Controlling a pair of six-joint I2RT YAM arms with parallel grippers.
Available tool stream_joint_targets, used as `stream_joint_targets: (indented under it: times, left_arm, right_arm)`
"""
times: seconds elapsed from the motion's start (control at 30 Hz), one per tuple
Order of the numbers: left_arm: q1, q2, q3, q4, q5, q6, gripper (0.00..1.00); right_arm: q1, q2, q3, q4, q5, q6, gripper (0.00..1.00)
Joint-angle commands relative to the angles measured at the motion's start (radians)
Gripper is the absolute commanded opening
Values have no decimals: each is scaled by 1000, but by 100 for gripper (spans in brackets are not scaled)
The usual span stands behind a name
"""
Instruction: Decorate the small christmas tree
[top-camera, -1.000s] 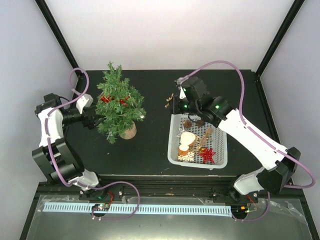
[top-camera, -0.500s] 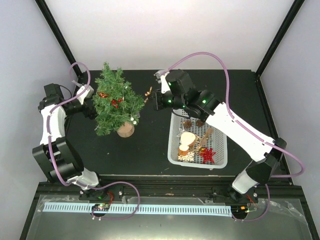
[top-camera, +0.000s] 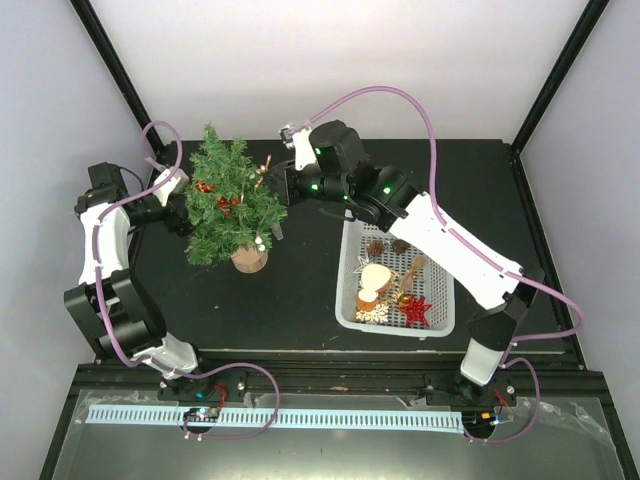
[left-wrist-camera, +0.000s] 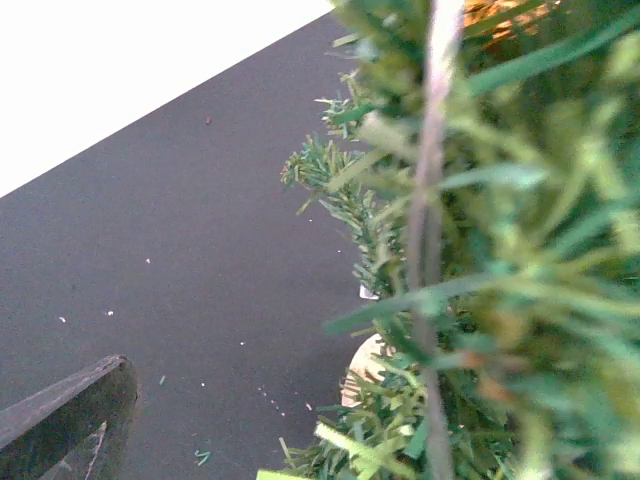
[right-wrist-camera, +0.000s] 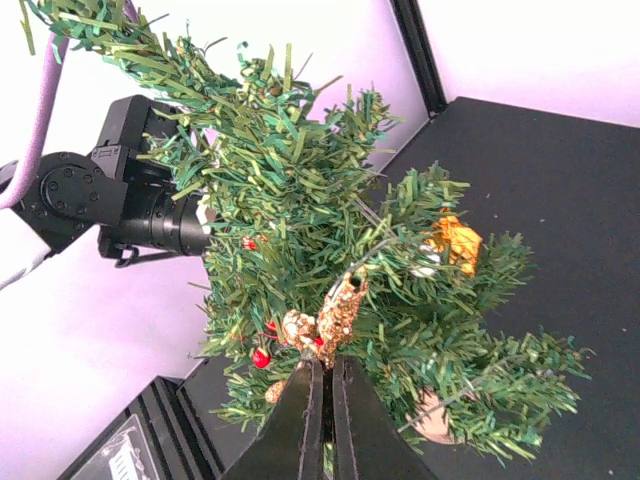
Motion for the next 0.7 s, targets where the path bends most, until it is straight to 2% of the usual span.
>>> stream_joint_targets:
  times: [0.0,0.33,0.5,0.67]
  left_arm:
    - [0,-61,37,-93,6,81,99]
    - [0,-70,38,-98,12,61,99]
    - [0,-67,33,-92,-9,60,99]
    - [1,-72,26,-90,-39,68,99]
  right_arm:
    - [1,31,42,51,-63,-4,2]
    - [1,149,171,53,-74,-2,3]
    - [0,238,293,0,-59,-17,3]
    - [-13,277,326,2,-56,-13,3]
